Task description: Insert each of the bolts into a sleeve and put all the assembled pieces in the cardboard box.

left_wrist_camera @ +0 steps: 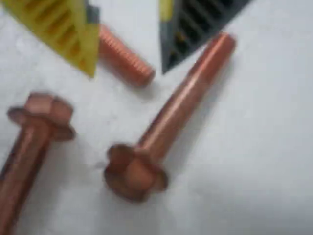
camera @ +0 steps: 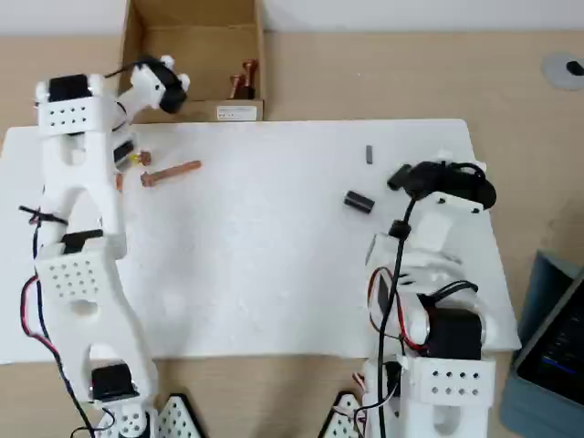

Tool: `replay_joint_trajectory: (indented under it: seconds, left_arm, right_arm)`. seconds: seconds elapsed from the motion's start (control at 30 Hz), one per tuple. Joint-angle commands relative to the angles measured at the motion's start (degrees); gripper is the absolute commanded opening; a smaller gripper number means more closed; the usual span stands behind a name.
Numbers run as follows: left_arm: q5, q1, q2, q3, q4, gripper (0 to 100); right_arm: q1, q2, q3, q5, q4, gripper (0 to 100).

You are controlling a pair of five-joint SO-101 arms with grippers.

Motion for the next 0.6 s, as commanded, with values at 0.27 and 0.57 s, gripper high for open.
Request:
replay_joint_trajectory:
  seconds: [0.27, 0.57]
  left_arm:
    - [-0.2, 0.9, 5.8, -3.1, -6.8, 10]
    - [-0.1, 1.1, 9.8, -3.1, -9.4, 1]
  right_arm:
    - [0.5, -1.1, -0.5, 0.0, 0.7, 0.9]
    - [0.6, -1.1, -0.5, 0.1, 0.7, 0.9]
